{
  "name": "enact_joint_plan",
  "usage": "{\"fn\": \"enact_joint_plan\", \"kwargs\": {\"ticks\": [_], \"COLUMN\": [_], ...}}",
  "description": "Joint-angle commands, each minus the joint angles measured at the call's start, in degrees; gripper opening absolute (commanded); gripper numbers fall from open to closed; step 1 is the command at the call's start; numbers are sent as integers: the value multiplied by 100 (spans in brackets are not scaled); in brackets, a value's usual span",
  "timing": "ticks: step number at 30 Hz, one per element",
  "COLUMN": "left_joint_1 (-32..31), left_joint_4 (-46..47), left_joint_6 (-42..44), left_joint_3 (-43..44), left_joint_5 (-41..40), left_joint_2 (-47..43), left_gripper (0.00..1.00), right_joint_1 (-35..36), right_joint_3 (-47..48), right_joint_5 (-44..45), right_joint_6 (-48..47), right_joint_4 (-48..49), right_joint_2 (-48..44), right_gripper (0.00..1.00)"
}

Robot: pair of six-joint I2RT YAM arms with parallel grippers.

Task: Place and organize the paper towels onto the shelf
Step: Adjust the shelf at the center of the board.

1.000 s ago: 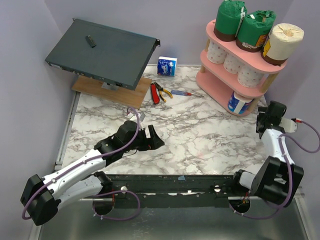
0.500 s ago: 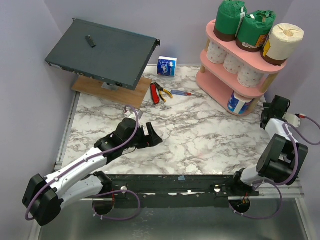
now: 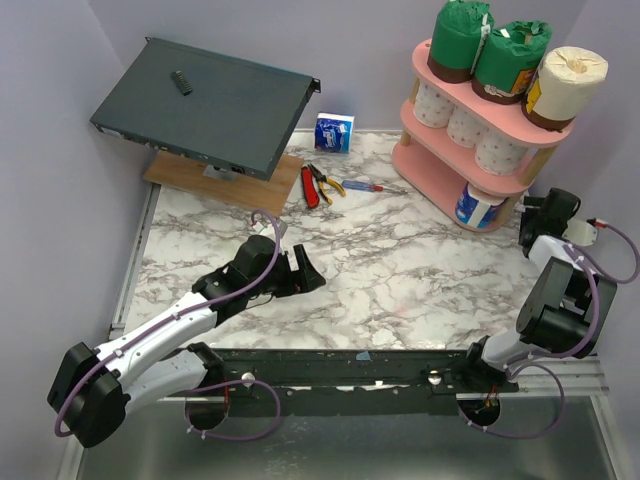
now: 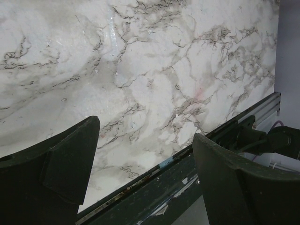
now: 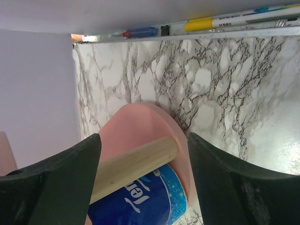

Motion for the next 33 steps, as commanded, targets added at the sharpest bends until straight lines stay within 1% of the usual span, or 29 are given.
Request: {"fn": "enact_joint_plan", "kwargs": {"ticks": [1, 7, 11, 14, 15, 24, 30, 33], "left_joint_1": [33, 50, 75, 86, 85, 100, 97, 96], "left_joint_4": [149, 197, 264, 297, 311, 328, 314, 321], "left_joint_6": [31, 38, 45, 34, 25, -26, -26, -29], "left_joint_3": [-91, -121, -127, -154, -160, -248, -295, -303], "left_joint_5": [131, 155, 228, 286, 302, 331, 353, 359], "left_joint_2": [19, 19, 67, 90, 89, 14, -67, -93], "left_gripper": [84, 84, 84, 84, 84, 84, 84, 84], "right_joint_1": [-33, 19, 87, 117, 132, 401, 465, 528], "right_joint_3": [-44, -129, -100, -182, -210, -458, -734, -682], "right_joint_5": [-320, -732, -1083, -1164, -1331, -1583, -1855, -1972], "right_joint_6": [-187, -276, -603, -677, -690, -808, -859, -903], "right_joint_4": [300, 535, 640, 761, 786, 830, 1249, 1202], "right_joint_2": [192, 230, 158, 73, 44, -60, -99, -73], "right_gripper": [77, 77, 78, 78, 78, 77, 76, 75]}}
